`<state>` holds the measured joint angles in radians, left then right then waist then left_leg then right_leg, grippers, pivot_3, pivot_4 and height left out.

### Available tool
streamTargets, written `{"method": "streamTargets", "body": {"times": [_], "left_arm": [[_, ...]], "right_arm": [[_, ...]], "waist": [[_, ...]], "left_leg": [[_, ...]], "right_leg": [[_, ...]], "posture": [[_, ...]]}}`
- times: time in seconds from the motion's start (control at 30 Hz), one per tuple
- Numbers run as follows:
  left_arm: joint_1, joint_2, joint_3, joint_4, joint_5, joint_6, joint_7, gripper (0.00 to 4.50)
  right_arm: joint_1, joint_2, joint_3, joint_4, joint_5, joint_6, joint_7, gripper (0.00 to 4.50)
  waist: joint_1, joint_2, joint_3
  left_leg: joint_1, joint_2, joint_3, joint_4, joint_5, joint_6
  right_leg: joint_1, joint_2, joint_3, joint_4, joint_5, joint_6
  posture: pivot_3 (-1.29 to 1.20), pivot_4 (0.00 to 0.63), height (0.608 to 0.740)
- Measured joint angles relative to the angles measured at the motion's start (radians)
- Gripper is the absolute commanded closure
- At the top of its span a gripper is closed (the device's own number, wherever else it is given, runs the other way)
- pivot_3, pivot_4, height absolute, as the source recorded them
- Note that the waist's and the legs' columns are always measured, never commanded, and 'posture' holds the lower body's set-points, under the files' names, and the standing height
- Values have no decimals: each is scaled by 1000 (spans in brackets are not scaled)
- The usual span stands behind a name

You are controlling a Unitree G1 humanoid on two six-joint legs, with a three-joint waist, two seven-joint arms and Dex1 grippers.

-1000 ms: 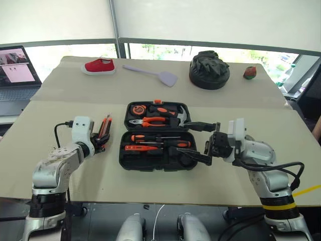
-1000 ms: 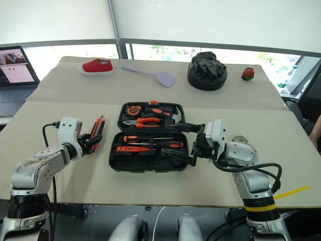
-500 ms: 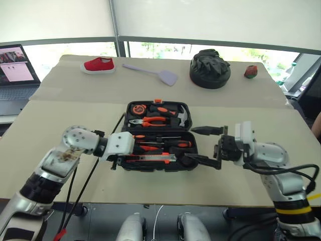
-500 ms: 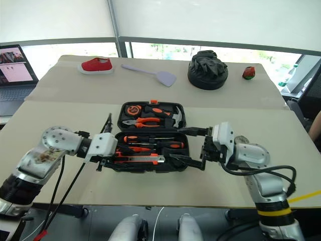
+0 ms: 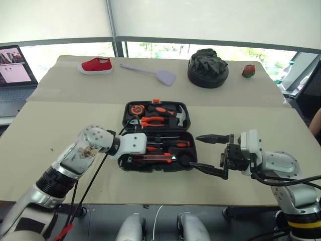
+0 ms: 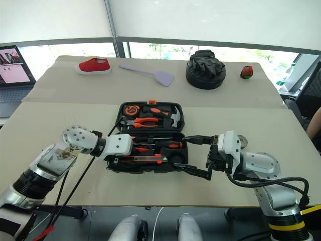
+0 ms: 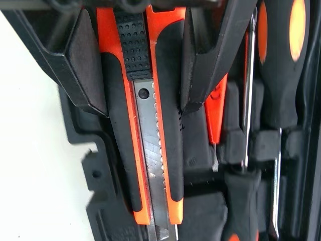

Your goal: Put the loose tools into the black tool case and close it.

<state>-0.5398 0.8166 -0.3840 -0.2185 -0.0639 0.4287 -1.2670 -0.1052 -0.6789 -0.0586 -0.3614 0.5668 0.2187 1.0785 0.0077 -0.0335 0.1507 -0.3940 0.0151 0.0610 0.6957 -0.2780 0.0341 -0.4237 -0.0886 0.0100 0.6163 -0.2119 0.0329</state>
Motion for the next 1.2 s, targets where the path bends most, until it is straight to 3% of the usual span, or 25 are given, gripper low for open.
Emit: {"method": "streamTargets", "body": {"times": [0.3, 0.37, 0.4, 0.5, 0.67, 0.7, 0.77, 1.07, 1.2], "left_arm": [[2, -24, -3, -4, 5, 19, 4, 2775], [0, -34, -4, -3, 2, 31, 3, 1786], [0, -41, -2, -1, 1, 32, 3, 1644], [-3, -94, 17, 27, -21, -5, 15, 641], [-8, -132, 125, 49, -154, -39, -7, 641], [-8, -135, 133, 50, -163, -40, -10, 1048], [-10, -143, 170, 55, -206, -51, -17, 1295], [65, -180, 176, 105, -196, -190, 21, 4387], [132, -221, 126, 143, -111, -275, 85, 4387]], "right_arm": [[-11, -4, 0, 7, 2, 0, 3, 0], [-17, -4, 0, 10, 2, 0, 3, 0], [-19, -4, 0, 12, 2, 0, 3, 0], [-28, -3, 2, 19, 2, 0, 3, 0], [-48, 6, 5, 19, 7, 14, -3, 0], [-48, 6, 5, 19, 7, 15, -3, 0], [-49, 6, 5, 20, 7, 22, -3, 0], [-49, 17, 5, 38, 7, 27, -10, 0], [-44, 22, 5, 39, 6, 27, -14, 0]], "waist": [[3, 0, 0], [4, 0, 0], [4, 0, 0], [7, 0, 0], [4, 0, 0], [4, 0, 0], [4, 0, 0], [4, 0, 0], [4, 0, 0]], "left_leg": [[0, 0, 0, 0, 0, 0], [0, 0, 0, 0, 0, 0], [0, -1, 0, 0, 0, 0], [-1, 0, 0, 1, 0, 0], [-1, 0, -1, 2, 0, 0], [-1, 0, -1, 2, 0, 0], [-1, 0, -1, 2, 0, 0], [-1, -1, -1, 3, 0, 0], [0, -1, 0, 3, 0, 0]], "right_leg": [[1, 0, 0, 0, 0, 0], [1, 0, 0, 0, 0, 0], [1, 0, 0, 0, 0, 0], [1, -1, 0, 0, 0, 1], [0, 0, 0, 1, 0, 1], [0, 0, 0, 1, 0, 1], [0, 0, 0, 1, 0, 1], [1, -1, 0, 1, 0, 1], [1, -1, 0, 1, 0, 1]], "posture": [[0, 150, 740], [0, 150, 740], [0, 150, 740], [0, 150, 740], [0, 150, 740], [0, 150, 740], [0, 150, 740], [0, 150, 740], [0, 150, 740]]}}
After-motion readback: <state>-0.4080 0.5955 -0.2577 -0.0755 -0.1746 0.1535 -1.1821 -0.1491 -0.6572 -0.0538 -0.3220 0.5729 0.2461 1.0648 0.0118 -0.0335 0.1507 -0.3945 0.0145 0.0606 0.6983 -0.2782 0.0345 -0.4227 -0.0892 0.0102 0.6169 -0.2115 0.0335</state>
